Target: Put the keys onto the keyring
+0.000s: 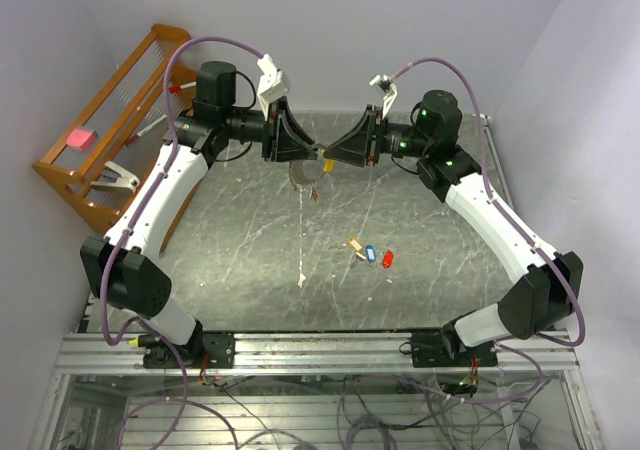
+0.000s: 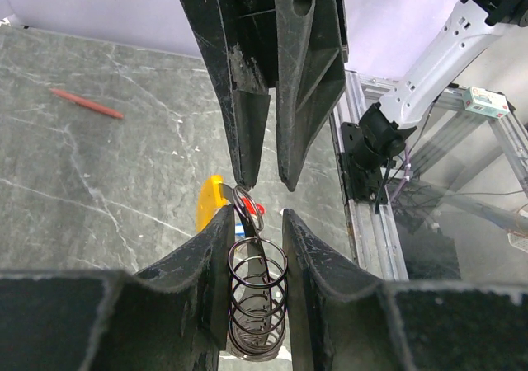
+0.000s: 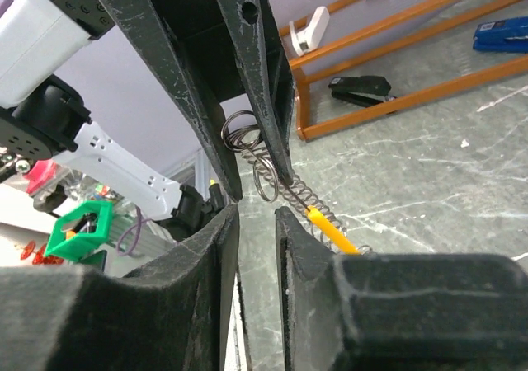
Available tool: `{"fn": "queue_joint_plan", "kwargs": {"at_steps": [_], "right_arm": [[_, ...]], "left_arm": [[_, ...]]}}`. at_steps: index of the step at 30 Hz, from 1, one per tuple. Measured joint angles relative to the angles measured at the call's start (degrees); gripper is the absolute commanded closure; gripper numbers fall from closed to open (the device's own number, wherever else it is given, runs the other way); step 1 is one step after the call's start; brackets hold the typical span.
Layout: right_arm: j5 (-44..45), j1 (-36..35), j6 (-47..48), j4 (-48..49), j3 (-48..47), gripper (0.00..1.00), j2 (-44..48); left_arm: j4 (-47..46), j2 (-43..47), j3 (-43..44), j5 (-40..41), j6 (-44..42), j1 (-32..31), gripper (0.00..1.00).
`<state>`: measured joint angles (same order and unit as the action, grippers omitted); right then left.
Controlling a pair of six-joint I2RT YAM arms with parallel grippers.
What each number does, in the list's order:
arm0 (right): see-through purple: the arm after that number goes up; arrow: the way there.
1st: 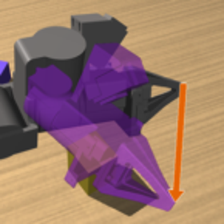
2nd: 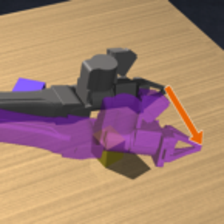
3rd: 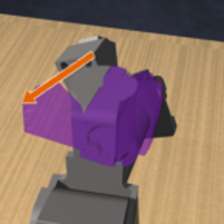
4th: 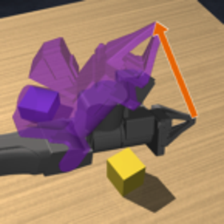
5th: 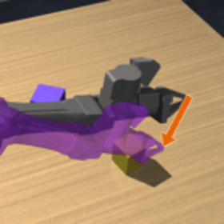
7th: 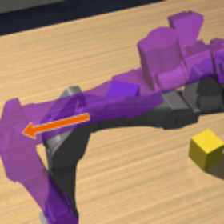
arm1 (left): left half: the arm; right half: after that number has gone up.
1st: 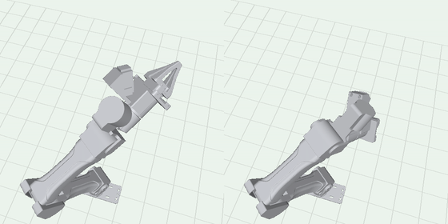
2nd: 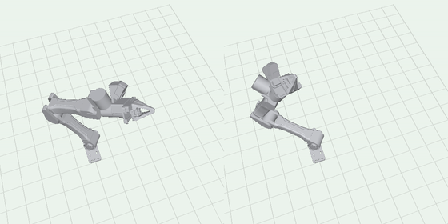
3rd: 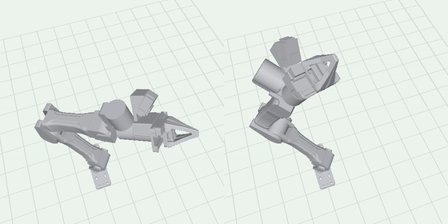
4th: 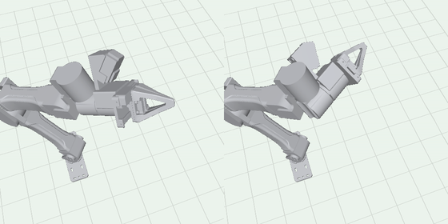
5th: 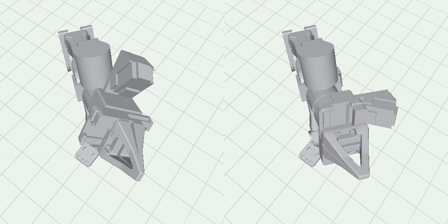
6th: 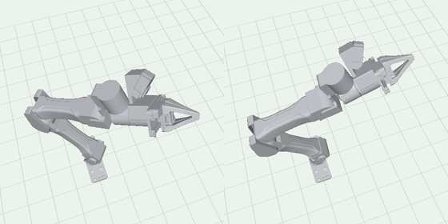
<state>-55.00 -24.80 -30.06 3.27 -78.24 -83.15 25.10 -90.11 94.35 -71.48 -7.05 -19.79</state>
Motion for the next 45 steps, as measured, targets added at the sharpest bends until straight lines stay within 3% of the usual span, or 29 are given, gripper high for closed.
{"fn": "queue_joint_plan", "kwargs": {"at_steps": [25,38,43,45], "right_arm": [[-0.7,-1.5,-6.7,6.1,0.2,0.68,-2.6],[-0.5,-1.8,-7.3,6.9,0.2,0.85,-2.6],[-0.6,-1.9,-7.1,7.4,0.2,1.0,-2.5],[-0.6,-1.9,-7.0,7.6,0.2,1.0,-2.4]], "left_arm": [[0.0,0.0,1.7,-0.2,0.4,-0.1,0.93],[0.5,0.0,1.7,0.4,-0.7,-0.2,0.93],[0.5,0.0,1.7,0.9,-1.2,-0.2,0.93],[0.5,0.0,1.7,1.0,-1.2,-0.2,0.93]]}}
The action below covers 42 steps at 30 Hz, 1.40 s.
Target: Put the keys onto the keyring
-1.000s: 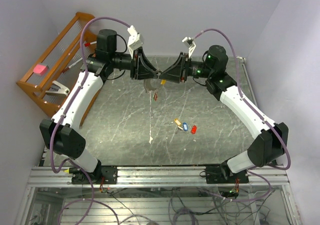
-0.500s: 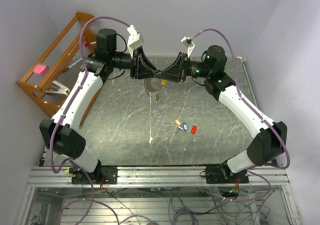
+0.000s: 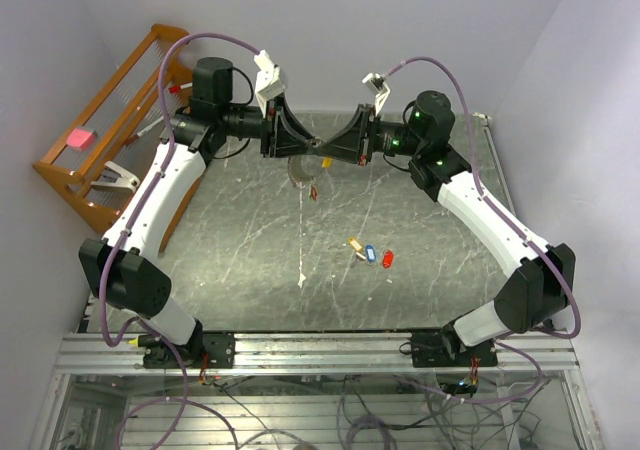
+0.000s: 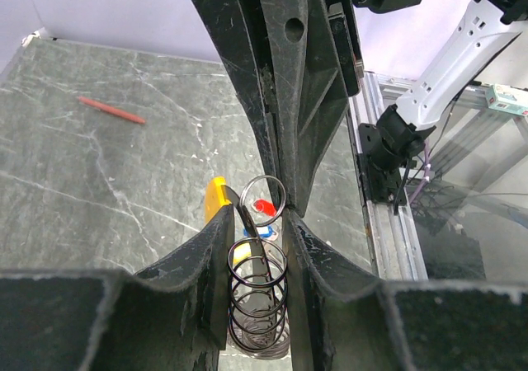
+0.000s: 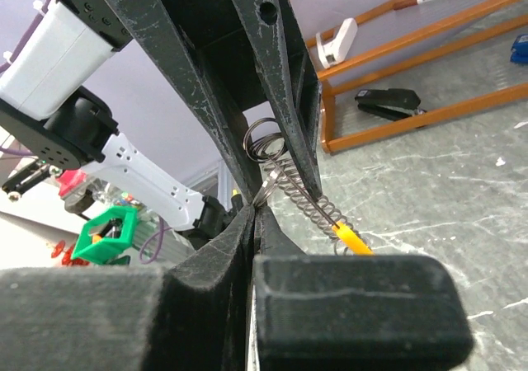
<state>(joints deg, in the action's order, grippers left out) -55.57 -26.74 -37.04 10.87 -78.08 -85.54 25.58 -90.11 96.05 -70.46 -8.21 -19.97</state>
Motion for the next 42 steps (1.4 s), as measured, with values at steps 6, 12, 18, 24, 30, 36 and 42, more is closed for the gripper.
{"fn": "queue_joint_plan", "kwargs": {"at_steps": [6,12,18,24,30,36,42], "right_arm": [[1.0,0.0,0.5,0.2,0.0,1.0,0.5],[1.5,0.0,1.6,-0.1,0.1,0.99,0.8],[4.1,0.4,5.7,-6.0,-1.3,0.9,1.4],[4.1,0.5,5.9,-6.5,-1.3,0.89,1.6],[3.9,0.5,5.8,-6.5,-1.3,0.89,1.6],[3.8,0.5,5.4,-6.3,-1.3,0.89,1.6],[2.8,0.5,4.4,-5.5,-1.4,0.85,1.6]], "left_arm": [[0.0,0.0,-0.2,0.1,0.3,-0.1,0.93],[-0.2,0.0,-0.2,0.1,1.0,-0.2,0.93],[0.1,0.1,-0.2,-0.6,0.7,-0.8,0.93],[0.0,0.1,-0.3,-0.7,1.1,-0.9,0.93],[0.9,0.3,-0.6,-0.3,0.0,-0.9,0.93],[2.8,0.6,-0.6,0.2,-2.1,-0.9,0.93],[3.8,0.6,-0.6,-0.5,-3.0,-0.9,0.93]]}}
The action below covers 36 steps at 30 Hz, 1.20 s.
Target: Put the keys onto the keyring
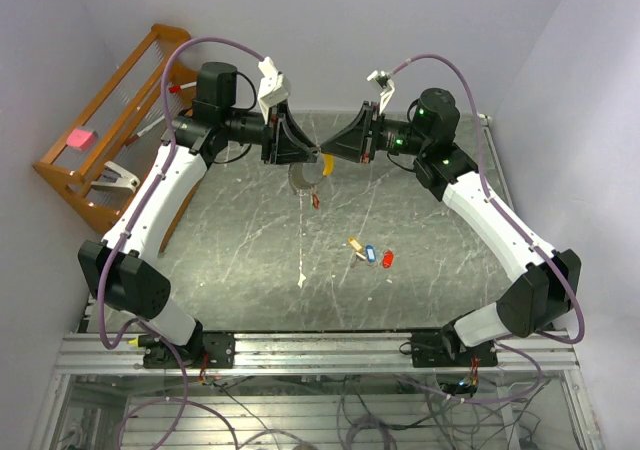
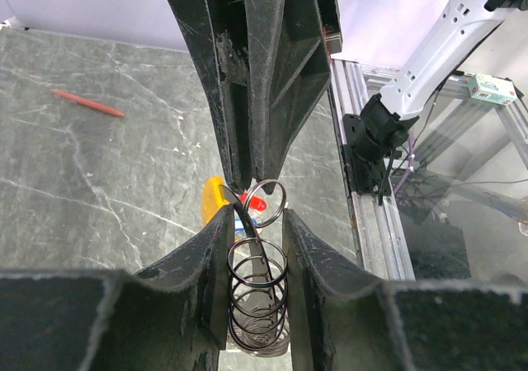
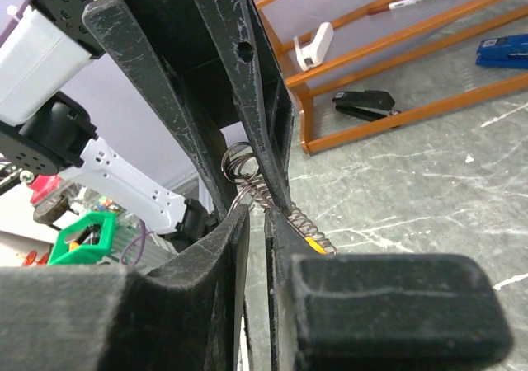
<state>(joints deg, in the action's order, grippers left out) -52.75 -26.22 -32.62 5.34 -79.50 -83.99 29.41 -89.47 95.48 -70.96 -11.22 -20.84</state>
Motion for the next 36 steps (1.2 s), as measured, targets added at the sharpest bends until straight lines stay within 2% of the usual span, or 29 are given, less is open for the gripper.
{"fn": "queue_joint_plan", "kwargs": {"at_steps": [16,20,23,26,30,36], "right_arm": [[-5.4,0.0,-2.1,1.7,-0.1,0.77,-0.5],[-6.1,0.0,-1.3,1.4,-0.1,0.68,-0.4],[-6.4,0.1,0.2,-0.4,-0.3,0.53,0.0],[-6.3,0.7,1.9,-2.0,-0.7,0.49,0.6],[-4.4,3.3,4.9,-4.0,-0.8,0.48,1.1],[-3.0,4.5,6.8,-4.2,-0.5,0.53,2.6]], "left_arm": [[0.8,0.0,0.0,-4.5,-0.5,0.0,0.93],[0.3,0.0,-0.5,-5.7,0.5,0.2,0.93],[-1.7,0.0,-1.6,-6.4,2.3,0.2,0.93],[-3.6,0.0,-2.8,-8.0,4.5,0.3,0.93],[-5.0,0.3,-2.9,-11.0,6.4,0.0,0.93],[-7.6,0.7,-2.9,-13.0,9.3,-0.1,0.93]]}}
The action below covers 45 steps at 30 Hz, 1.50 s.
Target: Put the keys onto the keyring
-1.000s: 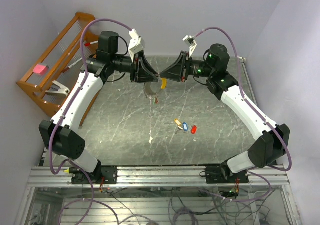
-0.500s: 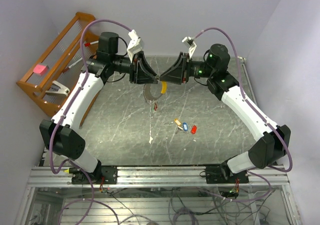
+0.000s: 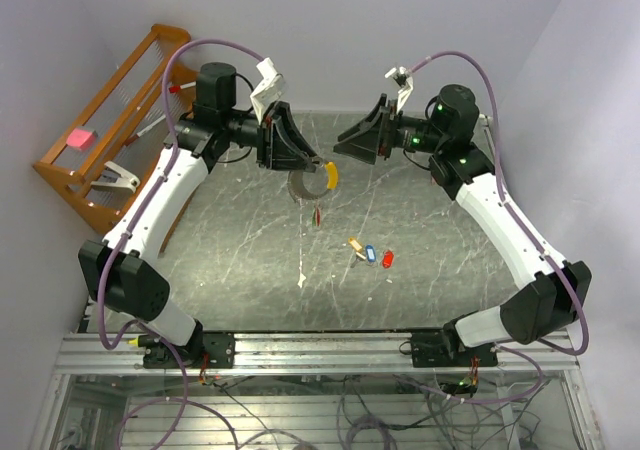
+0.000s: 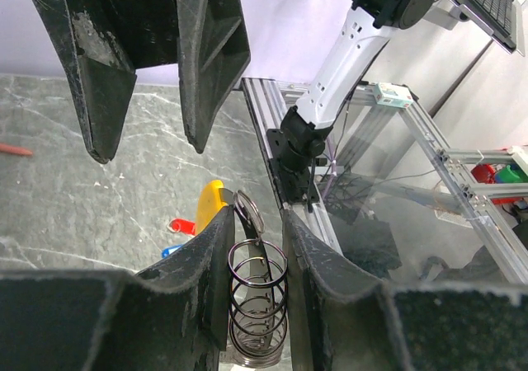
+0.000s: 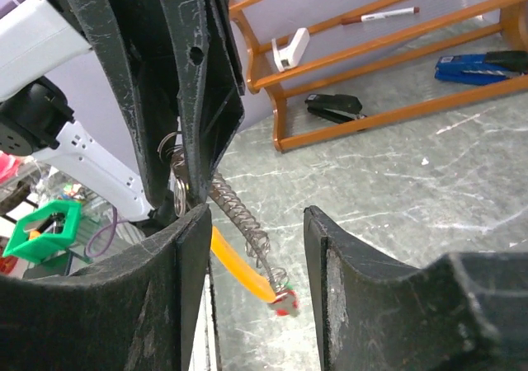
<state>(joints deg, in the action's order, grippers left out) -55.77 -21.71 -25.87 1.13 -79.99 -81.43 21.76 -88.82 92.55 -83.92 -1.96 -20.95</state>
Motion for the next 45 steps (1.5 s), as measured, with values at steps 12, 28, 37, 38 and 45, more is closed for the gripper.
{"fn": "queue_joint_plan", "kwargs": {"at_steps": [12,28,37,38,45], "right_arm": [[-5.7,-1.3,-3.1,7.3,2.9,0.47,0.1],[-7.4,-8.2,1.0,9.2,5.0,0.78,-0.5],[-7.8,-9.8,1.9,9.0,4.8,1.0,-0.7],[-7.8,-9.8,2.1,9.0,4.8,1.0,-0.5],[-5.9,-9.9,5.1,7.1,4.6,1.0,0.6]], "left_arm": [[-9.6,0.2,-1.9,-1.0,9.0,0.0,0.93],[-81.0,-1.5,-14.6,-2.0,66.6,-1.3,0.93],[-88.0,-1.5,-14.6,-1.7,72.6,-0.9,0.9],[-87.9,-1.5,-14.6,-1.6,72.3,-0.9,0.86],[-83.9,-1.1,-14.7,-0.7,68.7,-0.9,0.78]]}}
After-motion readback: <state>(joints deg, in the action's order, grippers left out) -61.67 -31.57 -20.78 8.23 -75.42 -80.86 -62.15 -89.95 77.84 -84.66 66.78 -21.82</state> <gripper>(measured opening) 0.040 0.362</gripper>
